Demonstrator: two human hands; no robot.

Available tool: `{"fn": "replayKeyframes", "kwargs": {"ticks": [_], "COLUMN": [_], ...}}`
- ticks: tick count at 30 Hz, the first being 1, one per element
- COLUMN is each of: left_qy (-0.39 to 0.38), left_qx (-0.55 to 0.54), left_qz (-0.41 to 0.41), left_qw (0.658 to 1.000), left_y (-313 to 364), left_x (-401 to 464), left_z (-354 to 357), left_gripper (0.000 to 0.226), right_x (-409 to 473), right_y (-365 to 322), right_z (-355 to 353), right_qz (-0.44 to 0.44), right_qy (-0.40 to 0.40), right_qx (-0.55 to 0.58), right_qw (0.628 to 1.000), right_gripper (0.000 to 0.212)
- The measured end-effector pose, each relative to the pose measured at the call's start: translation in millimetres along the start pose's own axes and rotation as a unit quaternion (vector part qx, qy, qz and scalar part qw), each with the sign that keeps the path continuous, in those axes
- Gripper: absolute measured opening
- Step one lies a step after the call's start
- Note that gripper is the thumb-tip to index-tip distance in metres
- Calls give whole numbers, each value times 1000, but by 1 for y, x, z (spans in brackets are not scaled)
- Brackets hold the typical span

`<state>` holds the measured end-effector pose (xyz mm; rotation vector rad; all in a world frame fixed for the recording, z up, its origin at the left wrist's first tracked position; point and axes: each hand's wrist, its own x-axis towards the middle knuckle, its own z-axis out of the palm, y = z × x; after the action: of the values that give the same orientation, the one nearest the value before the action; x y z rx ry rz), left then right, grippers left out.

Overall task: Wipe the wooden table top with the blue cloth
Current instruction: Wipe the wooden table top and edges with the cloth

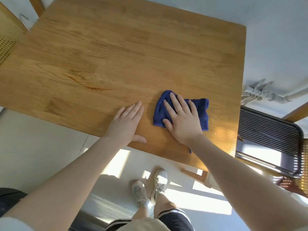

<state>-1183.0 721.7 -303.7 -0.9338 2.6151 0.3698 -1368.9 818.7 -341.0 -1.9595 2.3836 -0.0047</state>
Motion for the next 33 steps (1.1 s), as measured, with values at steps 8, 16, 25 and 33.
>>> {"fn": "replayKeyframes", "kwargs": {"ticks": [8, 16, 25, 33], "left_qy": [44, -2, -18, -11], "left_qx": [-25, -31, -71, -84], "left_qz": [-157, -148, -198, -187], "left_qw": [986, 988, 977, 979], "left_y": [4, -7, -14, -13], "left_x": [-8, -12, -10, -12], "left_z": [3, -1, -3, -8], "left_gripper": [133, 114, 118, 118], "right_x": [10, 22, 69, 19], "right_y": [-4, -23, -12, -55], "right_z": [-3, -6, -13, -8], "right_qz": [-95, -69, -103, -61], "right_qy": [-14, -22, -82, -71], "right_qx": [-3, 37, 23, 25], "right_qw": [995, 997, 991, 995], "right_gripper": [57, 57, 57, 57]}}
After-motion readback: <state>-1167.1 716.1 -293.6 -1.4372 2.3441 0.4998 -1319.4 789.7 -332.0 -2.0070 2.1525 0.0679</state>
